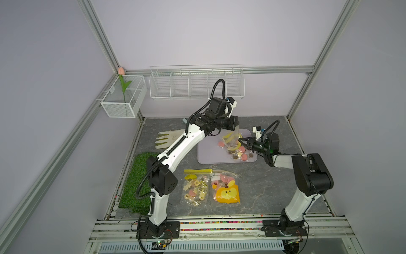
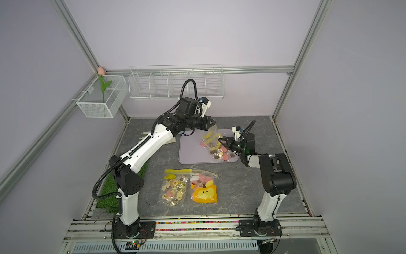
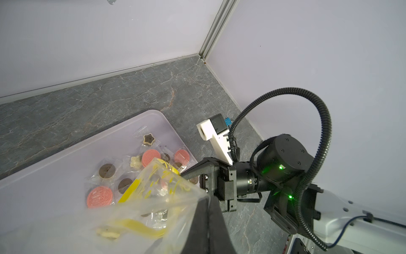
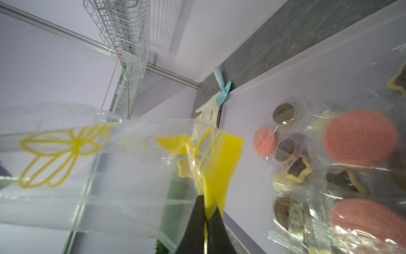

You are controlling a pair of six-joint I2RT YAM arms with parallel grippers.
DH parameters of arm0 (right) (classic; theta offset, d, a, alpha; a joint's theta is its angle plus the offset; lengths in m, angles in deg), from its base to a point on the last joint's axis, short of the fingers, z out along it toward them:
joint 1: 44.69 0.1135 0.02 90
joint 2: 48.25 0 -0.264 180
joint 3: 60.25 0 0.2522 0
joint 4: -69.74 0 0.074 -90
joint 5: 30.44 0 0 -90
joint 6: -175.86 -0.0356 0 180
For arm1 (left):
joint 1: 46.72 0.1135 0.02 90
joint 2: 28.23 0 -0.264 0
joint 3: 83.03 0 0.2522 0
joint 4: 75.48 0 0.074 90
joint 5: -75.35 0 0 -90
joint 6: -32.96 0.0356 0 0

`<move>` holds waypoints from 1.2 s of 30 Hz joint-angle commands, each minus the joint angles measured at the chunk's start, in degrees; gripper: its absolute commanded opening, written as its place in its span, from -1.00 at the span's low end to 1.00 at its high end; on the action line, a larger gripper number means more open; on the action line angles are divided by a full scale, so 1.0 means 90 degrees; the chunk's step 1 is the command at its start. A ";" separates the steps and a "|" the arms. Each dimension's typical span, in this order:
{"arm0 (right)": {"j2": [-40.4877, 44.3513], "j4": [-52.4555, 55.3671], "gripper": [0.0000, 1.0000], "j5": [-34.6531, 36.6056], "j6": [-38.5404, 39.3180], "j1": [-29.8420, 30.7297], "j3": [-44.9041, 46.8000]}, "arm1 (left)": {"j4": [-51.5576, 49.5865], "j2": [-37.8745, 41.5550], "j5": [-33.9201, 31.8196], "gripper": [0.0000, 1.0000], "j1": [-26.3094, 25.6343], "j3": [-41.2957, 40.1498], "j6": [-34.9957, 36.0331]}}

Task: Pour cookies out of the ziploc bag
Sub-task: 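Pour the cookies out of the ziploc bag onto the tray, then place the ziploc bag at the center of the board.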

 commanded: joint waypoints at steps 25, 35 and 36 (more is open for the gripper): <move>0.0318 0.2013 -0.86 0.0539 0.1156 0.0410 -0.0715 | -0.0775 -0.0499 -0.0899 -1.00 -0.0190 0.0953 0.0535; 0.1701 0.3645 -0.85 0.1253 0.1609 0.0033 -0.0786 | -0.0288 -0.0119 -0.0885 -1.00 -0.0107 0.0358 0.0507; 0.1825 0.3775 -0.85 0.1316 0.1617 -0.0021 -0.0775 | -0.0223 -0.0094 -0.0867 -1.00 -0.0107 0.0300 0.0490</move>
